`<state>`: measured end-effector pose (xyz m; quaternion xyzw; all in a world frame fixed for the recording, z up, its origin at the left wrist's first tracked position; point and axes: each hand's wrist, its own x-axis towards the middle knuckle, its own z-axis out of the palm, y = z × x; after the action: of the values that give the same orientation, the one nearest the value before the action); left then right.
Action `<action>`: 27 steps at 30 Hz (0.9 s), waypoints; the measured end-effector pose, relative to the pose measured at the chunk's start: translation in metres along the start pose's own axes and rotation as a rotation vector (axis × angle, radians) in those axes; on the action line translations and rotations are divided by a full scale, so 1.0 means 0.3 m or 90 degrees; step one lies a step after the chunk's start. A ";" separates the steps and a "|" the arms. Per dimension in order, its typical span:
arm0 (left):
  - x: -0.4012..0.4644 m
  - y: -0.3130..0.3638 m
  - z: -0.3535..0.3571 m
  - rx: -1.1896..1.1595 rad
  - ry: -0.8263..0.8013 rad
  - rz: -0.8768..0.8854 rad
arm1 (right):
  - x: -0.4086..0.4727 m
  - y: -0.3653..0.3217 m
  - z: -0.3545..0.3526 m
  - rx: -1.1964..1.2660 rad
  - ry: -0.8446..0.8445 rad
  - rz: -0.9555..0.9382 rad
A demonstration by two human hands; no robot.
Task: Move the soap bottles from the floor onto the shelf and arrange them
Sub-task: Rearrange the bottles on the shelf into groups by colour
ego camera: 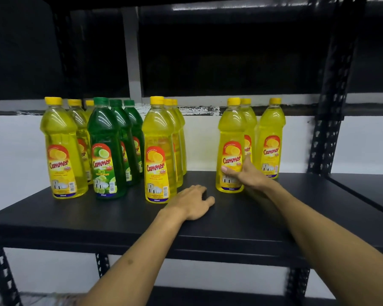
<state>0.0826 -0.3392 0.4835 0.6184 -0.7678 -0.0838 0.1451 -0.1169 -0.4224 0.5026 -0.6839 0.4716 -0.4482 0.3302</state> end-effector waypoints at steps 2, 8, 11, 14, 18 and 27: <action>0.006 -0.005 0.000 -0.004 0.002 0.000 | 0.051 -0.006 0.040 -0.001 -0.002 0.021; 0.021 -0.025 0.011 -0.011 0.009 0.013 | 0.202 -0.006 0.149 -0.013 0.038 0.032; 0.031 -0.028 0.013 -0.002 0.003 0.022 | 0.252 0.004 0.171 -0.013 0.055 0.024; 0.035 -0.028 0.013 0.009 -0.005 0.029 | 0.293 0.014 0.177 -0.011 0.061 0.019; 0.037 -0.028 0.011 0.013 -0.008 0.033 | 0.307 0.022 0.183 -0.017 0.070 0.014; 0.021 -0.019 -0.001 -0.006 -0.016 0.026 | 0.384 0.106 0.179 -0.018 0.108 0.029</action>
<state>0.0867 -0.3466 0.4828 0.6008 -0.7816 -0.0920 0.1401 -0.0606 -0.5399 0.4890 -0.6371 0.5198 -0.4899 0.2897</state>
